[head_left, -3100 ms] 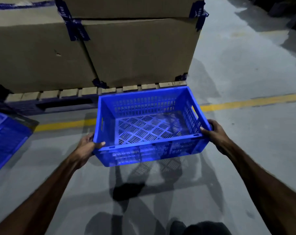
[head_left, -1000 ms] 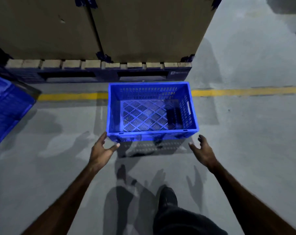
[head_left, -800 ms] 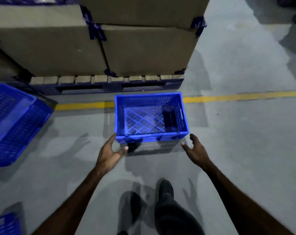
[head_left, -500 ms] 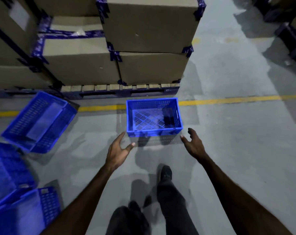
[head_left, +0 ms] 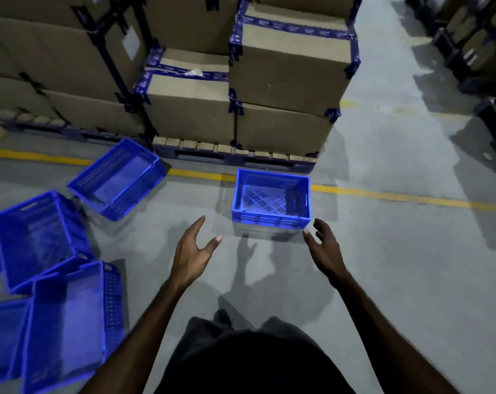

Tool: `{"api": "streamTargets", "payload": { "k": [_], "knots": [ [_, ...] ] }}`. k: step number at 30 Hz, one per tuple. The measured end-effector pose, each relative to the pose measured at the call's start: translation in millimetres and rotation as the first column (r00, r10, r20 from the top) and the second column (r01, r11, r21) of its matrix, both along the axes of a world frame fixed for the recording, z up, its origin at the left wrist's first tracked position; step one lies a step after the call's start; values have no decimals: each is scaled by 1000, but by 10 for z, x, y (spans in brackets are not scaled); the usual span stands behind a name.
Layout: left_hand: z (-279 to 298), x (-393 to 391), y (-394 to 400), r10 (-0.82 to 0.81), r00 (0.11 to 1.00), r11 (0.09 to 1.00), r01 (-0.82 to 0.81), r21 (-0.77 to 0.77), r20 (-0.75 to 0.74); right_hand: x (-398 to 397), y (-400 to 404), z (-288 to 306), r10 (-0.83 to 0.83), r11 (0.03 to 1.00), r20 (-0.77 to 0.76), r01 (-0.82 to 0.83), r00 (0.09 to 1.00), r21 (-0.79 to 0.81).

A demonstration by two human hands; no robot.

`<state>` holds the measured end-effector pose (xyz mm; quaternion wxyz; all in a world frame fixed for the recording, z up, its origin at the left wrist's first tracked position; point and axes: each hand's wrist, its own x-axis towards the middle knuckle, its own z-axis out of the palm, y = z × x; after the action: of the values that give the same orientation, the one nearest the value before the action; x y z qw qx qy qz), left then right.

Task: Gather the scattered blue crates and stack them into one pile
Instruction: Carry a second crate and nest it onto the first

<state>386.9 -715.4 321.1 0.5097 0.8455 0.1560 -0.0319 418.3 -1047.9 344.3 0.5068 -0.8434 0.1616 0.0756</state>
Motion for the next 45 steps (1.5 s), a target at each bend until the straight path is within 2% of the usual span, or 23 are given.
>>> {"api": "streamTargets", "payload": {
  "k": [6,11,17,22,27,31,39,45],
  "knots": [
    [54,-602,53,208,978,978,-208,-10,15,13,142,129,180,984,34,-180,983,9],
    [71,-1256,1,412,911,911,-412,-17,-14,-49,403,41,397,918,12,-397,918,0],
    [117,-2252,-39,655,753,755,-655,35,-58,-305,1009,-136,673,739,-46,-671,738,60],
    [96,-2899,20,805,591,593,-804,39,-56,-554,1563,-92,806,591,-8,-804,592,62],
    [21,-3294,141,870,491,492,-870,18,-52,-726,2055,-18,890,456,2,-890,456,25],
    [-22,-3471,413,900,431,432,-902,3,-61,-826,2557,2,919,394,-1,-919,394,-8],
    [-50,-3608,1350,917,393,390,-919,-63,-61,-1049,3619,19,931,365,-9,-930,366,-30],
    [-162,-3718,1946,925,364,360,-931,-56,-106,-1100,4320,-33,948,313,-40,-948,315,-55]
  ]
}}
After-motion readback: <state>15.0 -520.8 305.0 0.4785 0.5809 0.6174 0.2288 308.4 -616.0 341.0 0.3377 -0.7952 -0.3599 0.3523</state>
